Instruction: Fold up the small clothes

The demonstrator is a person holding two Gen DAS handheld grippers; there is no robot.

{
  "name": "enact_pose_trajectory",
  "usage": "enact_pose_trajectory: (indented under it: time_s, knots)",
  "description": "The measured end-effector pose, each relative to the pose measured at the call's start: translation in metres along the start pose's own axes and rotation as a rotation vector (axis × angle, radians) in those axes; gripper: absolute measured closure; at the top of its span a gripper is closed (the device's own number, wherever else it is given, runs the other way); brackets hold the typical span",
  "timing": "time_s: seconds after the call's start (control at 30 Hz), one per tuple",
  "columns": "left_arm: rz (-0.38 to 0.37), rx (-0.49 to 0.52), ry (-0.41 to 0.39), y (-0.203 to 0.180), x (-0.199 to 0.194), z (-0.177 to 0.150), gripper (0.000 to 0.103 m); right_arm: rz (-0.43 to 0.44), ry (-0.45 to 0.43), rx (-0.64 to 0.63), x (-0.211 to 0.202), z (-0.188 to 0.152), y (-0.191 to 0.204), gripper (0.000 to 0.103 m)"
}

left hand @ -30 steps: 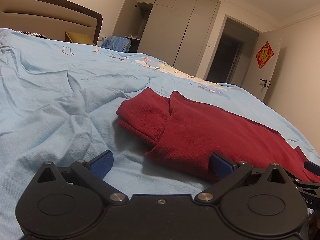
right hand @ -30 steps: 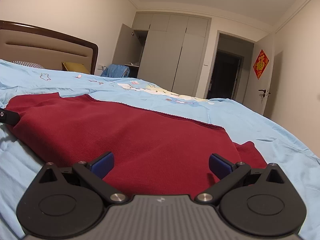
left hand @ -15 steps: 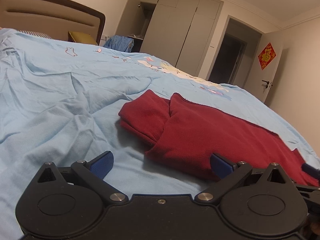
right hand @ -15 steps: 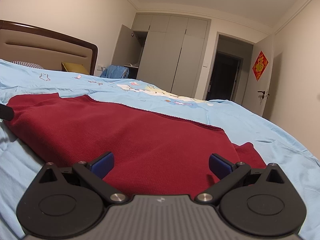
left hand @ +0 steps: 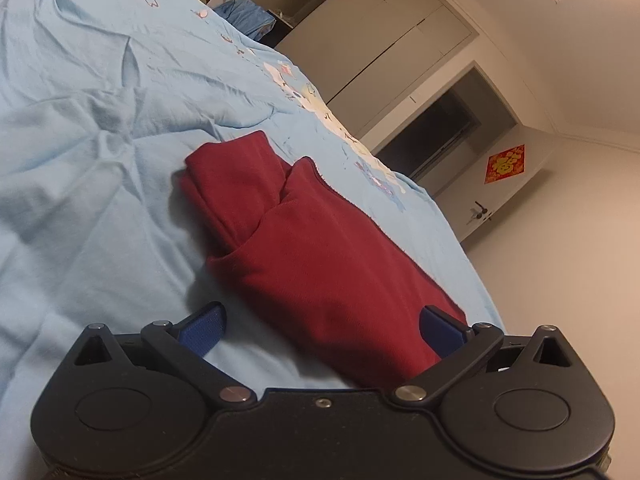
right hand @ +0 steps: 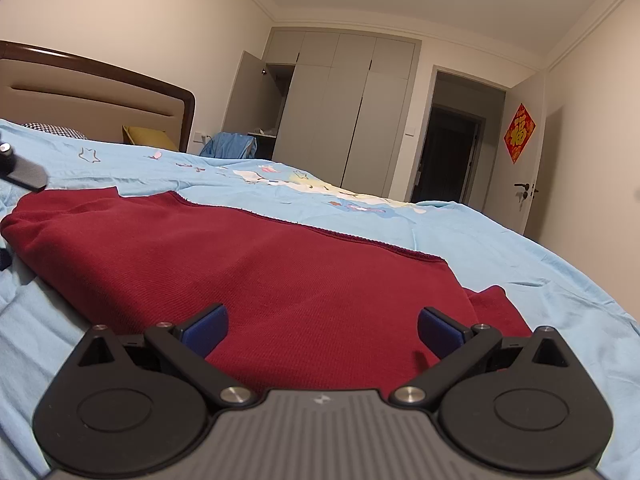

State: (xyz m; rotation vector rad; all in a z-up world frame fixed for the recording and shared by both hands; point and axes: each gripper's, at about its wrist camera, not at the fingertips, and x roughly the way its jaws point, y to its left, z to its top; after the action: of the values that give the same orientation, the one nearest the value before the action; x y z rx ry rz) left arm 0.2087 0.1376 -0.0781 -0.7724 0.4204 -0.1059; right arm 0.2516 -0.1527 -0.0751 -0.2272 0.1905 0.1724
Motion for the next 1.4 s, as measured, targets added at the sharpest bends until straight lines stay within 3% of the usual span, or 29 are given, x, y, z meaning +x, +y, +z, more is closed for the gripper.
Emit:
enact_pose_trajectory:
  time_s: [0.07,0.2,0.27,0.4,0.47,0.53,0.6,0.73,0.87,0.97,1.1,1.27,1.4]
  knots:
    - [0.006,0.019,-0.009,-0.006,0.011,0.005,0.015,0.0,0.0,0.0,0.0,0.0,0.0,0.0]
    - [0.076,-0.01,-0.019,-0.006,0.035,0.014,0.032,0.002,0.0,0.004,-0.001,0.0,0.0,0.0]
    - [0.118,-0.008,-0.028,-0.008,0.043,0.019,0.047,0.003,0.0,0.007,-0.001,0.0,-0.001,0.0]
    - [0.177,-0.008,-0.028,-0.014,0.05,0.026,0.057,0.005,-0.003,0.015,-0.001,0.0,-0.003,0.0]
    - [0.228,0.105,-0.011,-0.031,0.056,0.031,0.07,0.011,-0.014,0.028,-0.003,0.0,-0.005,0.0]
    - [0.271,0.243,-0.002,-0.054,0.062,0.036,0.076,0.029,-0.028,0.067,-0.006,-0.001,-0.011,0.0]
    - [0.267,0.367,-0.007,-0.077,0.064,0.039,0.081,0.038,-0.056,0.136,-0.013,-0.001,-0.022,0.0]
    - [0.217,0.55,-0.026,-0.122,0.066,0.043,0.087,-0.028,-0.159,0.318,-0.036,-0.003,-0.054,0.0]
    - [0.132,0.747,-0.041,-0.175,0.071,0.03,0.089,-0.25,-0.227,0.419,-0.058,-0.004,-0.089,0.0]
    - [0.029,0.884,-0.018,-0.216,0.078,0.008,0.089,-0.44,-0.244,0.409,-0.071,-0.001,-0.108,0.0]
    - [-0.143,1.055,0.076,-0.258,0.09,-0.042,0.089,-0.577,-0.231,0.333,-0.076,-0.006,-0.124,0.0]
    - [-0.265,1.338,0.226,-0.276,0.103,-0.116,0.084,-0.569,-0.186,0.45,-0.074,-0.021,-0.153,0.0]
    - [-0.26,1.357,0.278,-0.263,0.109,-0.137,0.073,-0.548,-0.147,0.542,-0.069,-0.032,-0.17,0.0]
